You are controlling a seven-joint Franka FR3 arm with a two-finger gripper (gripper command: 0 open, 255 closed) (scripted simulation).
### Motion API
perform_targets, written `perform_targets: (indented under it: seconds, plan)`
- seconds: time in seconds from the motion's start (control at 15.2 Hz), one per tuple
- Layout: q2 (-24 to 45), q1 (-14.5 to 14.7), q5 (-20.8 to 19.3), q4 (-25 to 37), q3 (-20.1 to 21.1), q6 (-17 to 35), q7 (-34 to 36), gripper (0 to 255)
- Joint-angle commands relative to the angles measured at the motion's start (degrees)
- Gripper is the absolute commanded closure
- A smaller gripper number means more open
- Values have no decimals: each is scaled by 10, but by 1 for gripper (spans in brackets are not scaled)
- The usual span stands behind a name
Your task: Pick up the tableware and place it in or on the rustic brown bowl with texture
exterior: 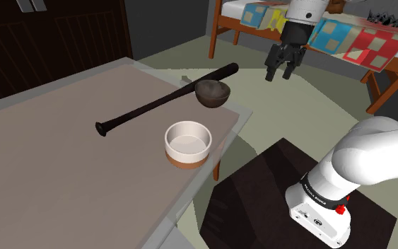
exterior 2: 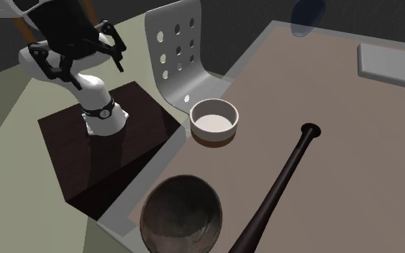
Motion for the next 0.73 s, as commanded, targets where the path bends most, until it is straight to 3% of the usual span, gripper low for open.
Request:
perform_targets:
  seconds: [0.0, 0.66]
  plan:
    - [0, 0, 0, 0, 0, 0, 0, 0]
    - [106, 36, 44, -50, 120, 165, 118, 0]
